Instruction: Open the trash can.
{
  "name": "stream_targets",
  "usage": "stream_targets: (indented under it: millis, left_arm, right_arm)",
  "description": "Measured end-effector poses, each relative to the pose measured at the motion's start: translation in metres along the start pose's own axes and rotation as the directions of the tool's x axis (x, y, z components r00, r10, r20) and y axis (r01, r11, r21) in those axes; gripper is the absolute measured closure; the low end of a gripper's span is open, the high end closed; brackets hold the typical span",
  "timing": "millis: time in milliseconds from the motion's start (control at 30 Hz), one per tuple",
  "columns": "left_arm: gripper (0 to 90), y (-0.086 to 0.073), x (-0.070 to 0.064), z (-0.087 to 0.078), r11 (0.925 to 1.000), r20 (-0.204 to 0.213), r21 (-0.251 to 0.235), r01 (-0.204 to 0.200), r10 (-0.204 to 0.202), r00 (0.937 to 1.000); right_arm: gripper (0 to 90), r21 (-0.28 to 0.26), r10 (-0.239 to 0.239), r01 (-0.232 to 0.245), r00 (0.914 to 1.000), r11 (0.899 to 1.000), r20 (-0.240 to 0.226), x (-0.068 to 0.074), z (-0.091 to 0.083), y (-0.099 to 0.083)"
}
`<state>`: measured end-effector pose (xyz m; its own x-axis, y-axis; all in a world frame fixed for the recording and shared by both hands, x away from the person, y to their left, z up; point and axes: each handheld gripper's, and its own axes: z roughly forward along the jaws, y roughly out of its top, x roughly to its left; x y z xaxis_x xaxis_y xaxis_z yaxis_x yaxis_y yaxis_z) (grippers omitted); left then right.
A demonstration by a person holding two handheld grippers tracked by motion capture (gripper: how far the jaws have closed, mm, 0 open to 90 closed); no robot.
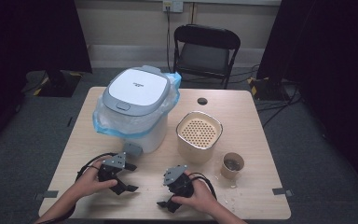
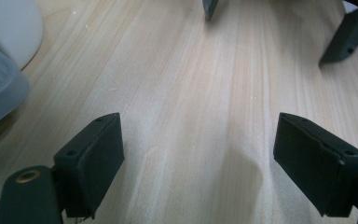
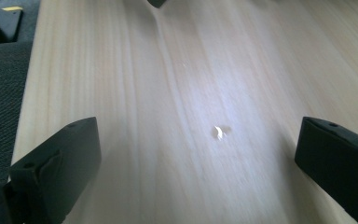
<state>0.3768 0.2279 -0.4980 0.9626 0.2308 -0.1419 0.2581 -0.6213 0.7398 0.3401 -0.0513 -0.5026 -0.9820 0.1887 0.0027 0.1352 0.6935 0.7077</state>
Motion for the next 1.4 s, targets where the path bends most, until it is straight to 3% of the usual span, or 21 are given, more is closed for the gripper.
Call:
stream_targets:
  millis: [233, 500, 833, 1200, 1400]
  left_arm:
    - [16.6, 0.003, -0.002, -0.006, 0.9981, -0.010, 0.046, 0.042, -0.041, 0.9991]
    - [17.9, 0.018, -0.007, -0.026, 0.9932, -0.017, -0.032, 0.112, -0.113, 0.9935]
    - [18.1, 0.037, -0.015, -0.050, 0.9898, -0.027, -0.044, 0.136, -0.137, 0.9902]
    - [18.1, 0.052, -0.013, -0.075, 0.9864, -0.039, -0.069, 0.149, -0.152, 0.9876]
    - [18.5, 0.064, -0.012, -0.088, 0.9768, -0.042, -0.077, 0.200, -0.204, 0.9782]
  right_arm:
    - [0.0, 0.002, -0.006, 0.006, 1.0000, 1.000, 0.000, -0.001, 0.001, 0.001]
    - [0.0, 0.003, -0.004, 0.004, 1.0000, 1.000, 0.000, -0.001, 0.001, 0.001]
    - [0.0, 0.003, -0.005, 0.005, 1.0000, 1.000, 0.000, -0.001, 0.001, 0.001]
    - [0.0, 0.004, -0.008, 0.008, 1.0000, 1.000, -0.001, -0.002, 0.001, 0.001]
    - [0.0, 0.004, -0.009, 0.009, 1.0000, 1.000, -0.001, -0.002, 0.001, 0.001]
